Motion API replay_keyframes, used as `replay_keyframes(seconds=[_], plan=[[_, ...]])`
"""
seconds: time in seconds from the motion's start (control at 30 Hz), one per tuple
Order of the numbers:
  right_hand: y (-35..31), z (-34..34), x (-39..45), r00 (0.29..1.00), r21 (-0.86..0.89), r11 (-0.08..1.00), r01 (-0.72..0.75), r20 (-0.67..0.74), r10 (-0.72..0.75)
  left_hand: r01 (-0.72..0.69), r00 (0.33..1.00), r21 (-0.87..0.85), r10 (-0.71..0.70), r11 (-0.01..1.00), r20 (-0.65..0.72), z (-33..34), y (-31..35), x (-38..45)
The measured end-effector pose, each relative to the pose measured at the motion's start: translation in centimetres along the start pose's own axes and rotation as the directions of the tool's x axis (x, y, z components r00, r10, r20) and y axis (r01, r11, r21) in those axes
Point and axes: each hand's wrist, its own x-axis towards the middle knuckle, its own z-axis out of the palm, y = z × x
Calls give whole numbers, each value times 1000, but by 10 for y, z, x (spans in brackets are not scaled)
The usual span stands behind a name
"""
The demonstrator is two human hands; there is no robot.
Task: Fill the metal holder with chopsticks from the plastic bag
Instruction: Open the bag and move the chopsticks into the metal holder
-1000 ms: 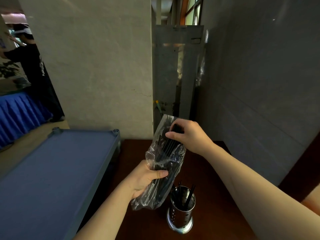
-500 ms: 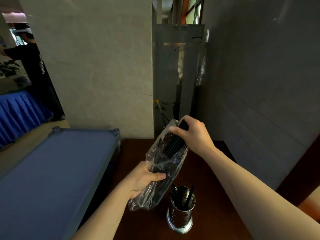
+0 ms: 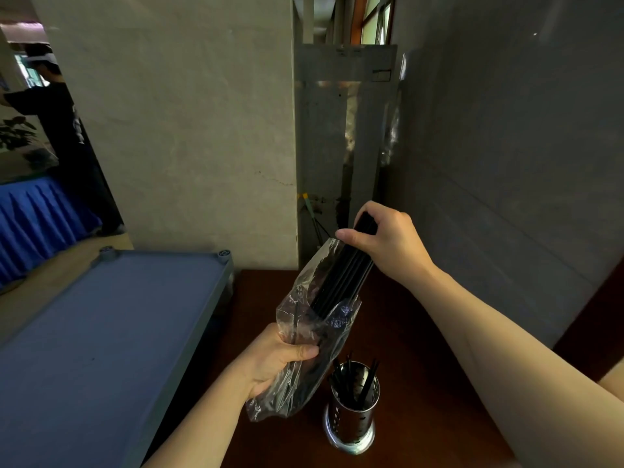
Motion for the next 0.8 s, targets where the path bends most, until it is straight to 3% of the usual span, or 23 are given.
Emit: replay_keyframes(seconds=[0.47, 0.8], plan=[[-4, -15, 9, 995, 20, 995, 101, 17, -101, 28, 999, 33, -26, 999, -44, 2, -7, 0], [-3, -33, 24, 989, 47, 990, 130, -81, -126, 42, 998, 34, -40, 999, -45, -2, -17, 1]])
